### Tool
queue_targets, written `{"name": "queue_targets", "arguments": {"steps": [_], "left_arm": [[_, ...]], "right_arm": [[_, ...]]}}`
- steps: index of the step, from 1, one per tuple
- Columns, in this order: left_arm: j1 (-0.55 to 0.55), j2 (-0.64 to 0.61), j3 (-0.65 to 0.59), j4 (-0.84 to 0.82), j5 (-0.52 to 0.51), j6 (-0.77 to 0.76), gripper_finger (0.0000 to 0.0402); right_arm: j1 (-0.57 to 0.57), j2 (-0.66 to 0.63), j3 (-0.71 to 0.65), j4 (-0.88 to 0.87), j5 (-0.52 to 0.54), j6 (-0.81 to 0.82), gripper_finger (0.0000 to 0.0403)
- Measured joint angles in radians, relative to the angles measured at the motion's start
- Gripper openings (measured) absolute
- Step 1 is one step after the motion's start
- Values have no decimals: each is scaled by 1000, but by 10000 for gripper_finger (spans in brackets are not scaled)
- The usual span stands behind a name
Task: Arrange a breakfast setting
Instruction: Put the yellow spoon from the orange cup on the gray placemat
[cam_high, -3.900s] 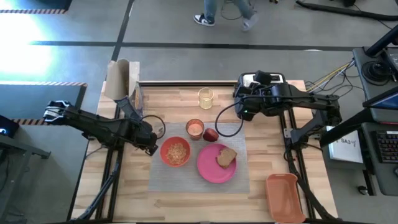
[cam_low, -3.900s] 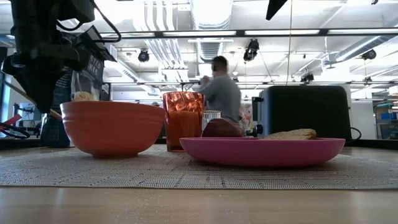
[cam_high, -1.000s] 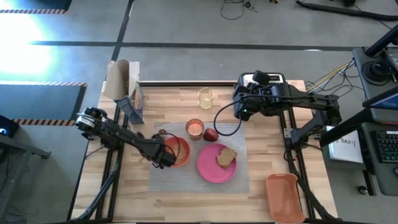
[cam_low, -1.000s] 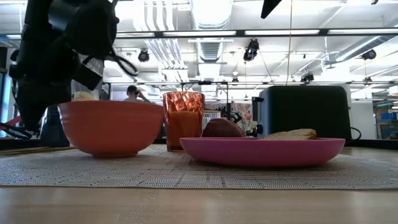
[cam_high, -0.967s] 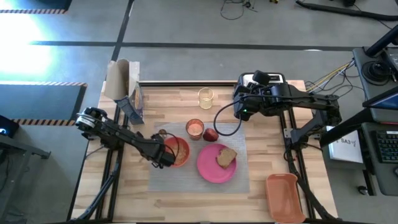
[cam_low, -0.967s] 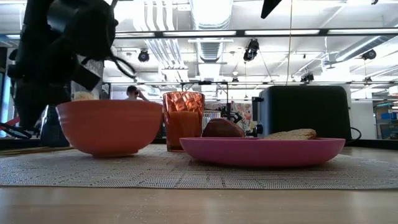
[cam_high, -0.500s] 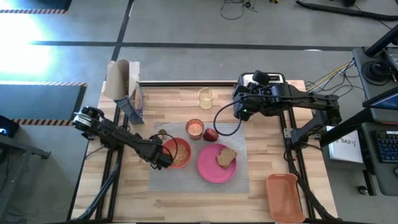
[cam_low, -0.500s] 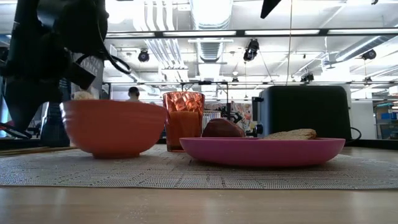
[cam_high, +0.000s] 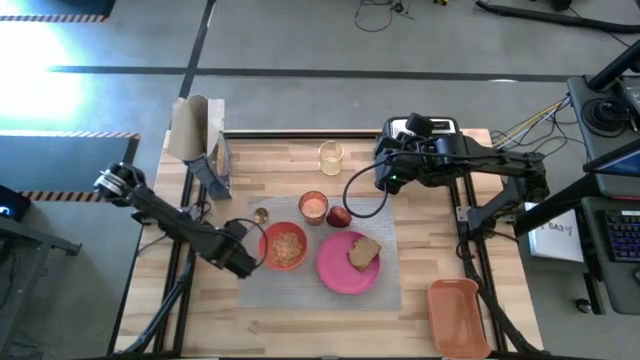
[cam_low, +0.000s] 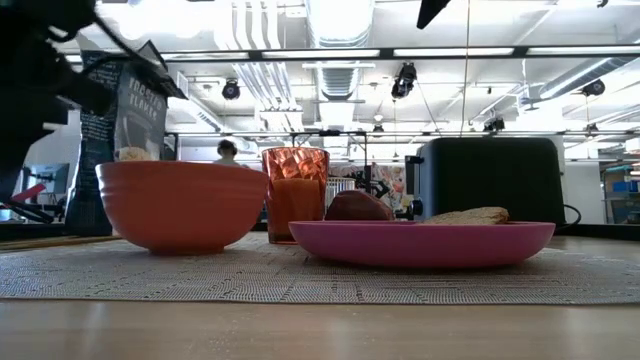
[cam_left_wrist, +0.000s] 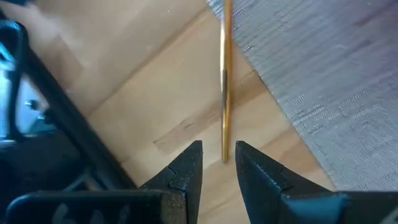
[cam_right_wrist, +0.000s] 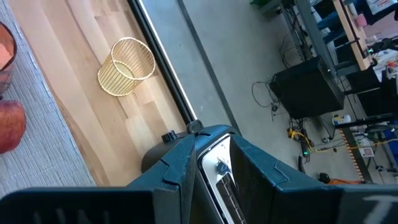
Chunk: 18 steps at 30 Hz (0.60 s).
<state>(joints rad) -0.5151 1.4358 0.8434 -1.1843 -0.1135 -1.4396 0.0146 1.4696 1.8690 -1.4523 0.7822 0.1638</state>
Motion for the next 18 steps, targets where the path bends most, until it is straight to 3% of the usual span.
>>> {"name": "queue_targets", "arguments": {"steps": [10, 18], "left_arm": [[-9, -90, -223, 218, 3, -94, 78], [-10, -74, -240, 319, 11, -82, 78]], "right_arm": [[0, 0, 0, 4, -4, 0, 91], [0, 0, 0, 14, -4, 0, 91]]}}
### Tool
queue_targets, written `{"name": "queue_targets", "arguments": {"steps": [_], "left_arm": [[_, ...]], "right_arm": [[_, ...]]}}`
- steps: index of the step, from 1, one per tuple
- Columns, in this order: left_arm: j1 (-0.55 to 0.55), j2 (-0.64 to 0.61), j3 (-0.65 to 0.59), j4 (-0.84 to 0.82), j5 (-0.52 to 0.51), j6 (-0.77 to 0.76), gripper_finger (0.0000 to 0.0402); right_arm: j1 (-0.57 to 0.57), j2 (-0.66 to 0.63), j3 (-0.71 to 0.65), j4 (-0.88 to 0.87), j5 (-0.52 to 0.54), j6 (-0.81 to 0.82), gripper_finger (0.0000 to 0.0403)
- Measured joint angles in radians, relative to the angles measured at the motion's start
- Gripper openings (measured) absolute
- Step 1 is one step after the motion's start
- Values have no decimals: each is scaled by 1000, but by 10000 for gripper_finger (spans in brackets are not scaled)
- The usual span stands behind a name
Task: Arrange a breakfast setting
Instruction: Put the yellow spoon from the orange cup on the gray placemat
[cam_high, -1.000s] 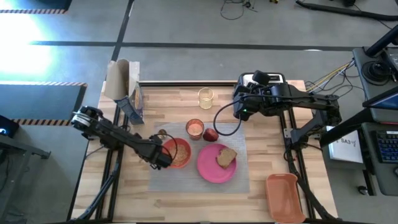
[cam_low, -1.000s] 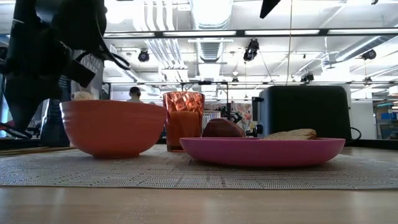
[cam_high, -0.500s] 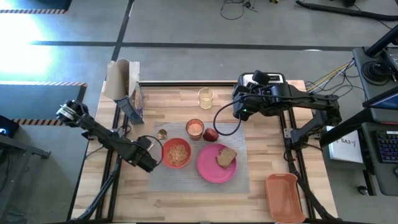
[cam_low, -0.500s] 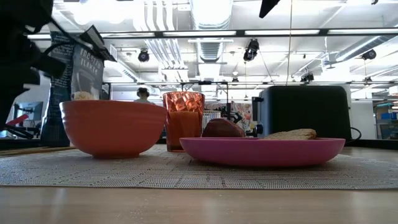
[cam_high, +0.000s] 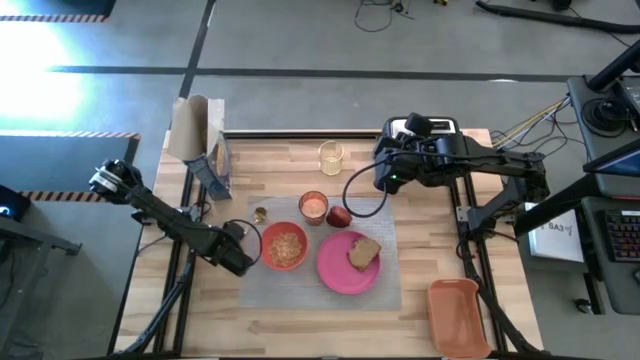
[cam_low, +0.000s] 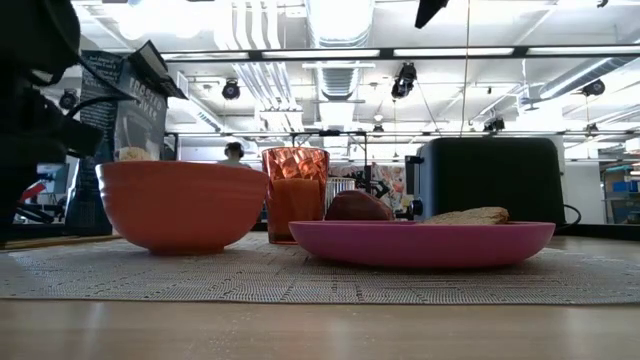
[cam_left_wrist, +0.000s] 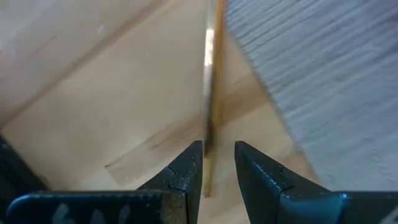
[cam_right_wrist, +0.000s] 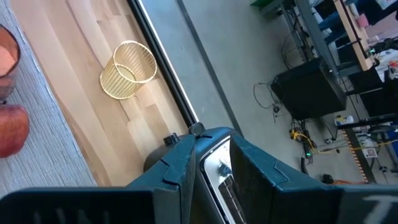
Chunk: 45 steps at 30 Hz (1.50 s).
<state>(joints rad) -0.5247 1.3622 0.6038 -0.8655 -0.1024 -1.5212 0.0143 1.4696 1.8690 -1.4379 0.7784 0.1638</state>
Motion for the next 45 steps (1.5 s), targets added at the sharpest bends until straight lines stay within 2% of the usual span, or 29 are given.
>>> {"name": "queue_targets", "arguments": {"steps": [8, 32, 35, 40, 45], "left_arm": [[-4, 9, 40, -16, -1, 20, 78], [-4, 81, 20, 5, -7, 12, 75], [-4, 80, 22, 13, -12, 12, 59], [-4, 80, 22, 18, -13, 9, 10], [-4, 78, 27, 14, -15, 0, 10]], "right_arm": [[0, 0, 0, 14, 0, 0, 91], [0, 0, 0, 16, 0, 0, 91], [0, 0, 0, 16, 0, 0, 91], [0, 0, 0, 16, 0, 0, 91], [0, 0, 0, 16, 0, 0, 91]]}}
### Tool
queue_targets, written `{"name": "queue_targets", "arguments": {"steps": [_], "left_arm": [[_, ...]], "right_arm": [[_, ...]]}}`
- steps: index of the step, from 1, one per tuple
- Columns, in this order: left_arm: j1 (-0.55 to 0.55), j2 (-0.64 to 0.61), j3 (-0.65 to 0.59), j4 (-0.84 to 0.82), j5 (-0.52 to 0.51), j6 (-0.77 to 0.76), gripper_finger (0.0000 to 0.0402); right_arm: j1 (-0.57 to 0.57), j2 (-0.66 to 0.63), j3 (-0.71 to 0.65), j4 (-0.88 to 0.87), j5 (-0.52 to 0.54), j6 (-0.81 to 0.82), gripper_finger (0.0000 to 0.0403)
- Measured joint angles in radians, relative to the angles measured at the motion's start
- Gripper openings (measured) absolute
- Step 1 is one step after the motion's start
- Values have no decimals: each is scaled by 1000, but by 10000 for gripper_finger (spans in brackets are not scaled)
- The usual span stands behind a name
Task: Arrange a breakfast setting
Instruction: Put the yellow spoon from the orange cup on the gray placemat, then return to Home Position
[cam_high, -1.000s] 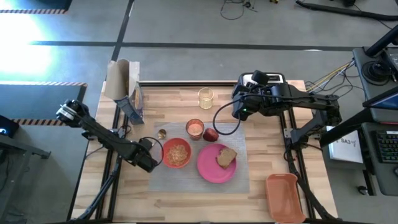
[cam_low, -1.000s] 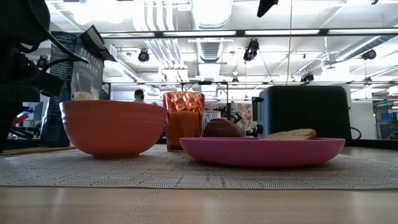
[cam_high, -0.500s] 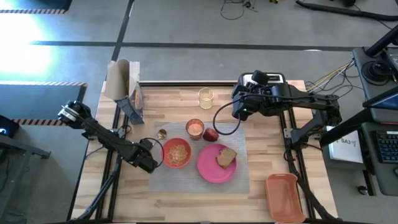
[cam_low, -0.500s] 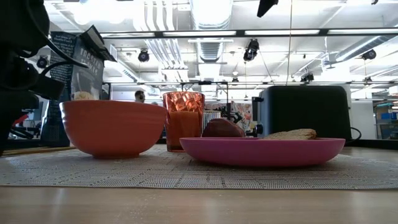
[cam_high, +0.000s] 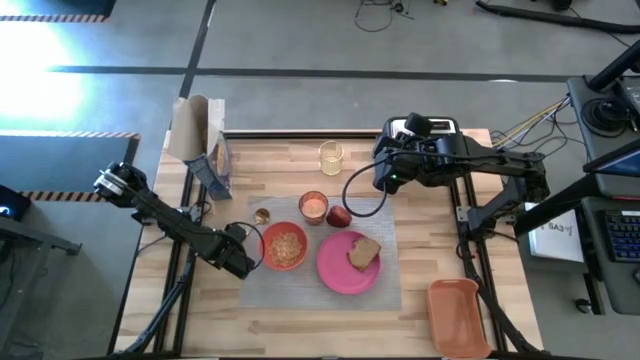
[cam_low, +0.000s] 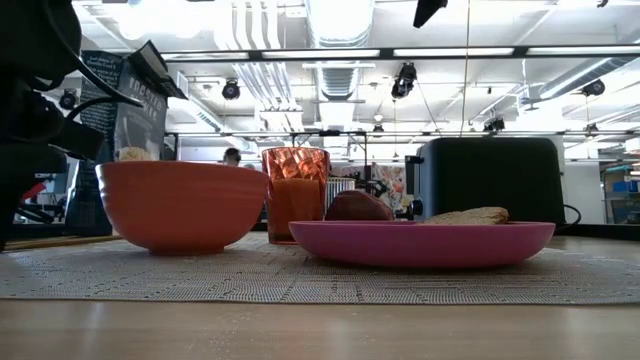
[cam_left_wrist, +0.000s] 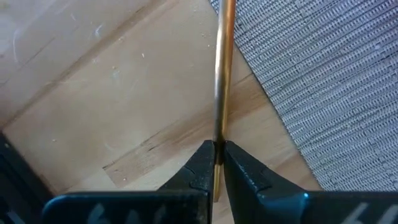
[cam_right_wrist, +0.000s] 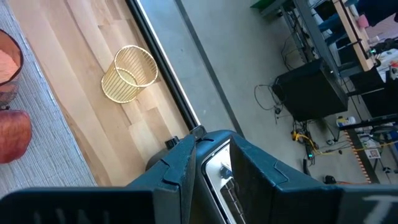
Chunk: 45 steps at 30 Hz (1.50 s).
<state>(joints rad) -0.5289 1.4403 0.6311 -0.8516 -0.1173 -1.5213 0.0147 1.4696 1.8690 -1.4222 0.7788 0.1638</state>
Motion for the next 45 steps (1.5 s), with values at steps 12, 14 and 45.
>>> {"name": "queue_targets", "arguments": {"steps": [12, 14, 45], "left_arm": [[1, -16, 138, -11, 10, -60, 1], [1, -8, 157, -16, 13, -93, 1], [0, 235, 335, -47, 4, -585, 24]], "right_arm": [[0, 0, 0, 0, 0, 0, 91], [0, 0, 0, 0, 0, 0, 91], [0, 0, 0, 1, 0, 0, 91]]}}
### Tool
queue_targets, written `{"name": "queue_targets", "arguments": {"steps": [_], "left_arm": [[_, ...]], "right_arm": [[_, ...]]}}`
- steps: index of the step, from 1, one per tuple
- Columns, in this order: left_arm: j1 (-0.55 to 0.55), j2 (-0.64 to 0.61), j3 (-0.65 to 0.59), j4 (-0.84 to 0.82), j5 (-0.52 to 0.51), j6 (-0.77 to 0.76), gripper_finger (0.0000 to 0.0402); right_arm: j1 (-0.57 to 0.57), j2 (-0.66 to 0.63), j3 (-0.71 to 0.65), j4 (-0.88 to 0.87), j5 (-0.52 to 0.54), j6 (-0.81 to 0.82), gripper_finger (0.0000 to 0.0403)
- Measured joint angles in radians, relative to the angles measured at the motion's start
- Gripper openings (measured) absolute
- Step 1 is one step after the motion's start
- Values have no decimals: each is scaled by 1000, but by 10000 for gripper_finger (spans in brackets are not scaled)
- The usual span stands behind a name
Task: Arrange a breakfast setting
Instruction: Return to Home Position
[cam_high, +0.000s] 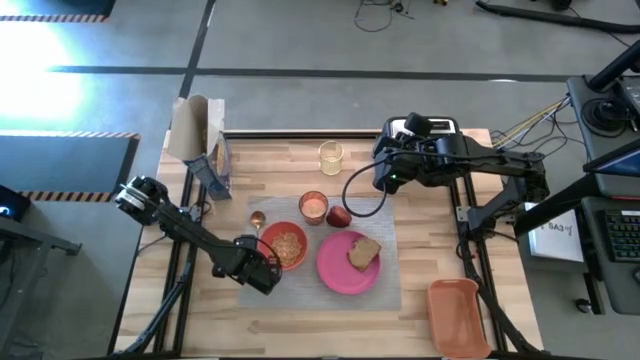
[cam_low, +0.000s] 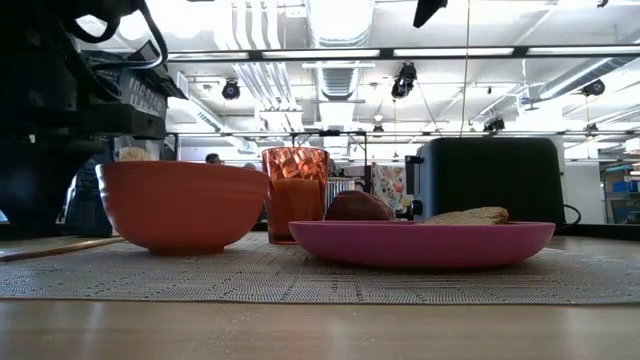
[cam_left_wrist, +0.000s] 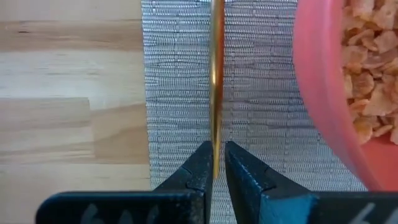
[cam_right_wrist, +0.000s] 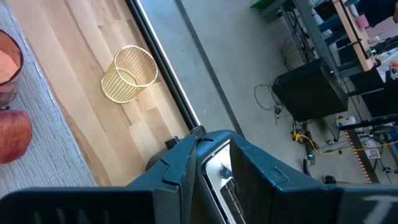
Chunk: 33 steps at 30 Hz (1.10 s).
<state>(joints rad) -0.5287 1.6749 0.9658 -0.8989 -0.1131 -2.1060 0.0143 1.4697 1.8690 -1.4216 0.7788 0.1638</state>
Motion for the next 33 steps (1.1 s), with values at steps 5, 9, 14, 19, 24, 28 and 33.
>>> {"name": "queue_targets", "arguments": {"steps": [5, 9, 14, 19, 24, 28, 33], "left_arm": [[-1, -10, 1, -21, -15, 48, 25], [-17, -63, 1, -26, -117, 110, 25], [-40, -160, 1, -29, -207, 234, 25], [-39, -230, 1, -81, -285, 443, 25], [-39, -327, 1, -74, -417, 632, 25], [-41, -400, 1, -69, -464, 852, 25], [-33, -452, -5, -3, -471, 1192, 25]], "right_arm": [[0, 0, 0, 0, 0, 0, 91], [0, 0, 0, 0, 0, 0, 91], [0, 0, 0, 0, 0, 0, 91], [0, 0, 0, 0, 0, 0, 91], [0, 0, 0, 0, 0, 0, 91], [0, 0, 0, 0, 0, 0, 91], [0, 0, 0, 0, 0, 0, 91]]}}
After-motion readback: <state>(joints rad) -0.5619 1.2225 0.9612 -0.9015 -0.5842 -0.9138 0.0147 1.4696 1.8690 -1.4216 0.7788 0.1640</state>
